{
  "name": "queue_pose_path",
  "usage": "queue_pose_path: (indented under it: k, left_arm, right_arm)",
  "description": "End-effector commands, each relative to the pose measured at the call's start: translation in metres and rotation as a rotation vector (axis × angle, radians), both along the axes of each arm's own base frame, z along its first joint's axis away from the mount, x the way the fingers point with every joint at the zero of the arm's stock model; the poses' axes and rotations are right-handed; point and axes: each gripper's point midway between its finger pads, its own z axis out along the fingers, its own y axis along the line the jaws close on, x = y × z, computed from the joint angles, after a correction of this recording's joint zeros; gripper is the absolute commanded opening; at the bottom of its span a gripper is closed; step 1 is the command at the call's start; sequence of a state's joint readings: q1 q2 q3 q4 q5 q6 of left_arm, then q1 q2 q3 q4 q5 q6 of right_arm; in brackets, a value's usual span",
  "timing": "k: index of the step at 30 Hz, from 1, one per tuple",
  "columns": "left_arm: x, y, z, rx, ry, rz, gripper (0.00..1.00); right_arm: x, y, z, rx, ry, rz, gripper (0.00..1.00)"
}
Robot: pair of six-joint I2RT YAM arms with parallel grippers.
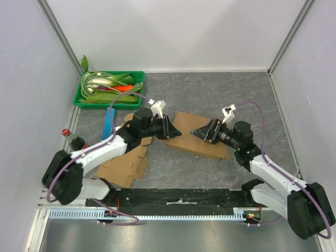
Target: Fold the paper box
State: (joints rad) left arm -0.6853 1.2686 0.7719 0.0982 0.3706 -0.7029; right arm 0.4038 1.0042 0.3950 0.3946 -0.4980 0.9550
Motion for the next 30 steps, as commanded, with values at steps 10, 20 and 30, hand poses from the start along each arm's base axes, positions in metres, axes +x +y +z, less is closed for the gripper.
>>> queue_pose_path:
  k: [10, 20, 30]
  left_arm:
    - [0.012, 0.004, -0.077, 0.079, 0.074, 0.002, 0.31]
    - [0.020, 0.002, -0.071, 0.121, 0.027, -0.028, 0.33]
    - [0.021, -0.022, -0.029, 0.017, -0.006, -0.100, 0.37]
  right_arm:
    - [-0.012, -0.027, -0.063, -0.176, 0.123, -0.007, 0.98]
    - [-0.027, -0.054, -0.029, -0.088, 0.149, -0.039, 0.98]
    - [-0.040, -0.090, -0.010, -0.203, 0.167, -0.192, 0.98]
